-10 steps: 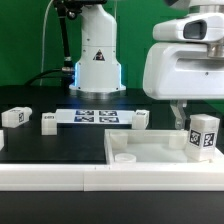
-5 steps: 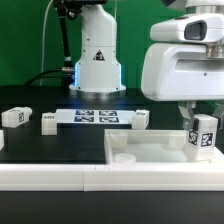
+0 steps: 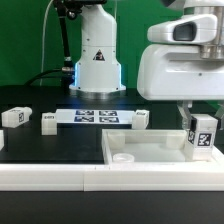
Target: Assemble one leg
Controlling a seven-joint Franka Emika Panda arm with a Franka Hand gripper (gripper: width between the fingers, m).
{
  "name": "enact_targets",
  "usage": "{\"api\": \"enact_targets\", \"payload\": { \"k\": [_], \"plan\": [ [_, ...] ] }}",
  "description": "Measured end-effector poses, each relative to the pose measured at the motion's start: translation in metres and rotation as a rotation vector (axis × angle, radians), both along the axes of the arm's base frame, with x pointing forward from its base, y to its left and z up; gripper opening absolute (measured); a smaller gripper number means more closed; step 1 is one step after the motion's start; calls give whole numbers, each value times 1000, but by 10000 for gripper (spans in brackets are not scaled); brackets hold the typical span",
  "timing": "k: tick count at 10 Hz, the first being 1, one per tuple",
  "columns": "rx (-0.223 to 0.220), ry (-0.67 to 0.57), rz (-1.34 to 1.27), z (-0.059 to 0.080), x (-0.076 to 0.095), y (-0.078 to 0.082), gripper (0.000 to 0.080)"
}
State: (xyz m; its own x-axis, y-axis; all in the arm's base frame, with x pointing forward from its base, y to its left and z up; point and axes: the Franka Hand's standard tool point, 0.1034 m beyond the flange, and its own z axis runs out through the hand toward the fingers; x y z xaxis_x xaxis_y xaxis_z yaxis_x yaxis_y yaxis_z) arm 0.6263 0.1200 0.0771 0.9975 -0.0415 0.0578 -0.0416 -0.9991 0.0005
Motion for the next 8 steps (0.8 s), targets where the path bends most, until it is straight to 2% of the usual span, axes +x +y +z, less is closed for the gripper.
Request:
{"api": "enact_targets", "payload": {
  "k": [8],
  "plan": [
    [62,-22,-847,-3,-2,-1,291]
  ]
}}
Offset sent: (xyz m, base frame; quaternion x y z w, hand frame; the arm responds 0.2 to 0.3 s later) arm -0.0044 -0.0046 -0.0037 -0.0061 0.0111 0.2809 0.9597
